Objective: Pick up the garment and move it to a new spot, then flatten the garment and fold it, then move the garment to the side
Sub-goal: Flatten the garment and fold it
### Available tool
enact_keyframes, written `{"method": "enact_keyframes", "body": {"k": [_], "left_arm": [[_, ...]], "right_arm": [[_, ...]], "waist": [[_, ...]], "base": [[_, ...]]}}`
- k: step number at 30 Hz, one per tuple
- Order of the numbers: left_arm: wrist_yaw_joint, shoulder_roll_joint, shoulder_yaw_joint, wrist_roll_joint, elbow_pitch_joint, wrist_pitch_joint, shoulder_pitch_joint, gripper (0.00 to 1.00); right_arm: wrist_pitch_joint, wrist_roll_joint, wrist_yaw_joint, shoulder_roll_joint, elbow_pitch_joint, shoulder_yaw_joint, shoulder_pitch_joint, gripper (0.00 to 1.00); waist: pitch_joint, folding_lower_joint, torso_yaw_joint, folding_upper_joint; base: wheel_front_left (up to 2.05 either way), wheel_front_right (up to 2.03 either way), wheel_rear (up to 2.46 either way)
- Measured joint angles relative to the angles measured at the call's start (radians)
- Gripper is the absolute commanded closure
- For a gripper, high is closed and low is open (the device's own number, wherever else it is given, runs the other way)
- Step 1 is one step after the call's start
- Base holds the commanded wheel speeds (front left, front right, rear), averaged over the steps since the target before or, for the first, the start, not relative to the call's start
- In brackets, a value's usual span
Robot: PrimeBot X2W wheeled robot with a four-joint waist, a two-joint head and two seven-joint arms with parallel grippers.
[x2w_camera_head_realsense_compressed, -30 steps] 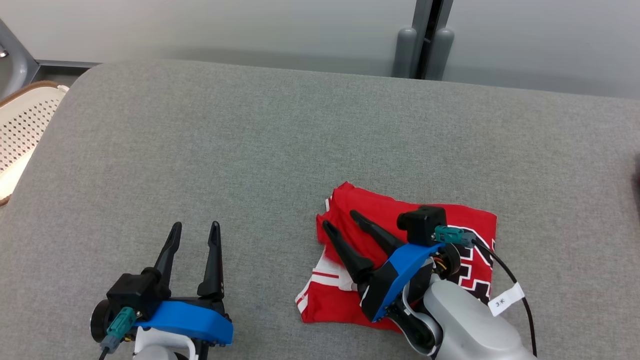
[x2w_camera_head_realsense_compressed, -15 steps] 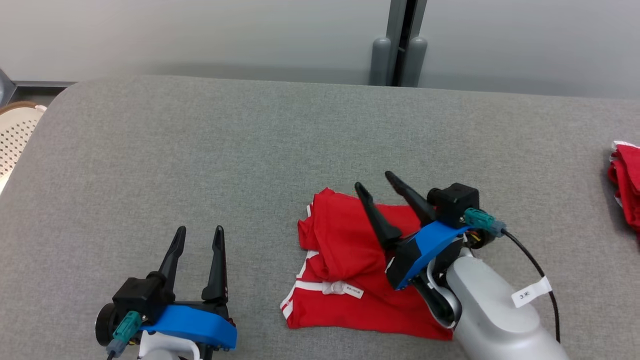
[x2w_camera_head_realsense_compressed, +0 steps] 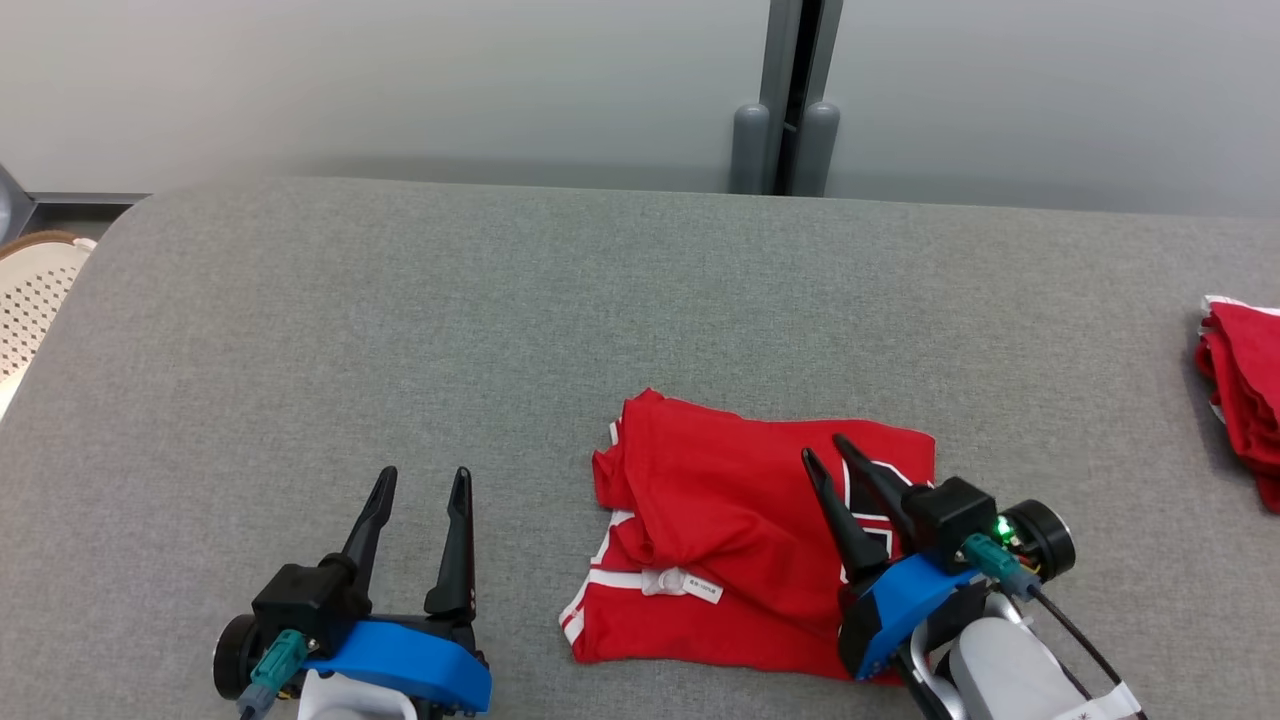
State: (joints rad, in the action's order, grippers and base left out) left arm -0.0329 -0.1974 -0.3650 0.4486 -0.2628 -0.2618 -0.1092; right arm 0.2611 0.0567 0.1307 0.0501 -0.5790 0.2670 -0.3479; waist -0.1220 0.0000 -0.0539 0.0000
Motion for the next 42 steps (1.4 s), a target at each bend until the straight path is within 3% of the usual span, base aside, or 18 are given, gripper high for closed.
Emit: {"method": "enact_keyframes", "body": {"k": [1,2,13,22,32,41,42], "left_arm": [[0.000,0.001,0.000,0.000,-0.002,0.000,0.001,0.00],[0.001,0.002,0.000,0.000,-0.004,0.000,0.002,0.00],[0.007,0.013,0.014,-0.009,-0.010,0.000,0.002,0.00],[0.016,0.021,0.026,-0.017,-0.017,0.000,0.000,0.00],[0.023,0.032,0.037,-0.025,-0.025,0.000,-0.014,0.00],[0.024,0.037,0.062,-0.033,-0.028,0.000,-0.014,0.00],[0.024,0.038,0.063,-0.035,-0.028,0.000,-0.014,0.00]], "right_arm": [[0.000,-0.017,0.000,0.000,0.007,0.006,0.010,0.96],[-0.002,-0.027,0.000,0.000,0.011,0.013,0.019,1.00],[-0.066,-0.096,0.000,0.000,-0.066,0.081,0.032,1.00],[-0.088,0.041,0.000,-0.001,-0.091,0.342,-0.009,1.00],[-0.100,0.127,0.000,0.000,-0.150,0.491,-0.079,1.00],[-0.035,0.137,0.000,-0.001,-0.131,0.498,-0.106,1.00],[-0.029,0.134,0.000,0.000,-0.120,0.486,-0.106,0.88]], "waist": [[0.000,0.0000,-0.003,0.0000],[0.000,0.0000,-0.007,0.0000],[-0.014,0.0000,-0.042,0.0000],[-0.021,0.0000,-0.049,0.0000],[-0.038,0.0000,-0.056,0.0000],[-0.029,0.0000,-0.036,0.0000],[-0.025,0.0000,-0.032,0.0000]], "base": [[0.00,0.00,0.00],[0.00,0.00,0.00],[0.00,0.00,0.00],[0.00,0.00,0.00],[0.00,0.00,0.00],[0.00,0.00,0.00],[0.00,0.00,0.00]]}}
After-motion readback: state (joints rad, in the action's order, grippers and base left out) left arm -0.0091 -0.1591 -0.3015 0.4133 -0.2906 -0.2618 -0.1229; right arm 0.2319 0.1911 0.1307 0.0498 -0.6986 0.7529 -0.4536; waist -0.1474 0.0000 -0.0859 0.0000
